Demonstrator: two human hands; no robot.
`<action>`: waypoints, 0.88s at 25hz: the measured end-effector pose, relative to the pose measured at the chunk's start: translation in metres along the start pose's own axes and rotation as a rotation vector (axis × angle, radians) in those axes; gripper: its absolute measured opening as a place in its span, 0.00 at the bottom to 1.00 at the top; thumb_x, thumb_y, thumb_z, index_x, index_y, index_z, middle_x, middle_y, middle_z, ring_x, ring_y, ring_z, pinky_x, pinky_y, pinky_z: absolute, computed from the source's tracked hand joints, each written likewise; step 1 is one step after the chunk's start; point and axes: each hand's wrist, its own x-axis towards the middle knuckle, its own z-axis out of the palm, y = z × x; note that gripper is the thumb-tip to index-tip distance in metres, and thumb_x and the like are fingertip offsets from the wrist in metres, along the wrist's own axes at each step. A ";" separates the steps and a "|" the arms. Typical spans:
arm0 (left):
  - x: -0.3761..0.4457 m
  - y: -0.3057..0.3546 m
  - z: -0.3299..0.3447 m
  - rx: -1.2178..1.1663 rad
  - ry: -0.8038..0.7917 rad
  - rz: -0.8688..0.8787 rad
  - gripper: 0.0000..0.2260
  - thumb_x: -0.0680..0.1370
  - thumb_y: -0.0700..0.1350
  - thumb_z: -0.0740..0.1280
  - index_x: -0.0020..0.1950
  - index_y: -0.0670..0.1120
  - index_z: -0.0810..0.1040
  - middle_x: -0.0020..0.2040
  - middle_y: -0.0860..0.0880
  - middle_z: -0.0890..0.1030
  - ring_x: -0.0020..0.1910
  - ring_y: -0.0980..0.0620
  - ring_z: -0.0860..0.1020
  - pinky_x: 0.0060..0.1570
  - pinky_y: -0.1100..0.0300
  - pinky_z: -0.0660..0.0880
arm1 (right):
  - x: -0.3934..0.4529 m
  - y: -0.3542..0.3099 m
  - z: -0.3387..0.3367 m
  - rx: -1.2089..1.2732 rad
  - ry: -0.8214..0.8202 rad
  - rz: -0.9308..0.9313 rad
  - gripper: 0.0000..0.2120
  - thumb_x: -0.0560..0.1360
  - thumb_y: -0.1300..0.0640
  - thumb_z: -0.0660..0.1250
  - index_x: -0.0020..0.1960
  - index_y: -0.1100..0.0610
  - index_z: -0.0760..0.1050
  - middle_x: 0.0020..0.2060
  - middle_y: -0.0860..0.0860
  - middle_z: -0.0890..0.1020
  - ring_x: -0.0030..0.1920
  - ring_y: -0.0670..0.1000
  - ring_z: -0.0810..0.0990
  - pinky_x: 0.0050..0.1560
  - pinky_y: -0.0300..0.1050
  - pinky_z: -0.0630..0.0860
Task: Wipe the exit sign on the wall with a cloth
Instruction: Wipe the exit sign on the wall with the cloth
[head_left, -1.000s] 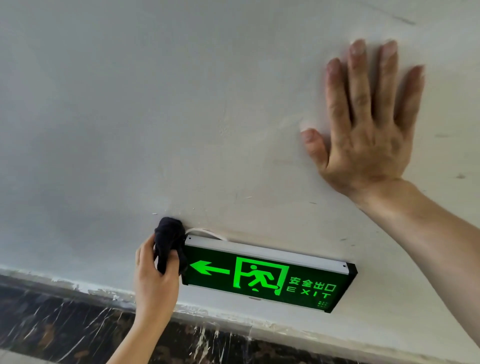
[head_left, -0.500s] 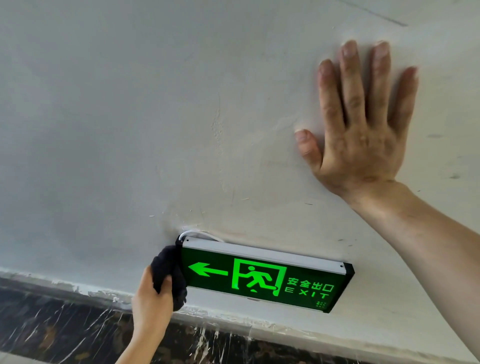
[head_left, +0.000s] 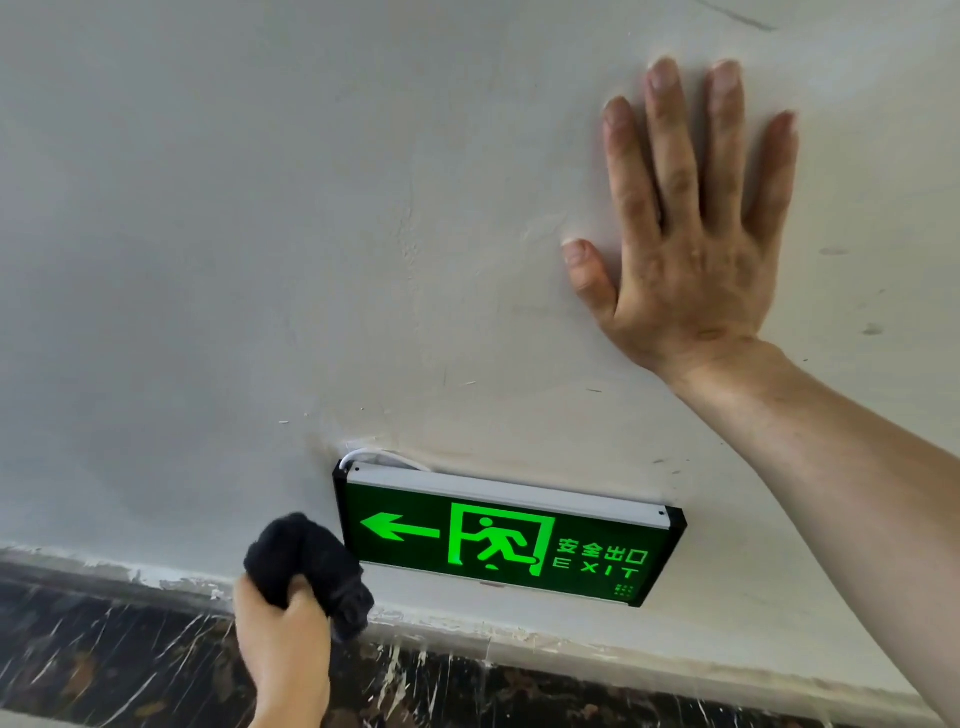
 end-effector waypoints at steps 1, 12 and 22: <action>-0.006 0.012 0.001 -0.046 -0.021 0.075 0.15 0.77 0.38 0.64 0.60 0.54 0.70 0.50 0.51 0.78 0.49 0.48 0.76 0.51 0.50 0.69 | 0.001 0.001 0.000 0.009 -0.003 0.002 0.32 0.78 0.40 0.52 0.77 0.56 0.57 0.74 0.58 0.66 0.73 0.65 0.61 0.71 0.68 0.52; -0.075 0.036 0.049 0.009 -0.383 0.295 0.19 0.76 0.36 0.68 0.59 0.55 0.67 0.59 0.50 0.66 0.46 0.64 0.76 0.39 0.68 0.71 | 0.001 0.003 -0.005 0.056 -0.021 0.018 0.31 0.79 0.41 0.53 0.76 0.57 0.60 0.73 0.58 0.67 0.72 0.66 0.62 0.70 0.69 0.54; -0.173 0.016 0.113 0.066 -0.456 0.445 0.27 0.71 0.35 0.73 0.64 0.53 0.70 0.59 0.56 0.66 0.55 0.53 0.75 0.50 0.59 0.76 | 0.003 0.003 -0.010 0.128 -0.059 0.038 0.31 0.78 0.41 0.57 0.75 0.57 0.63 0.73 0.57 0.68 0.73 0.64 0.63 0.71 0.68 0.53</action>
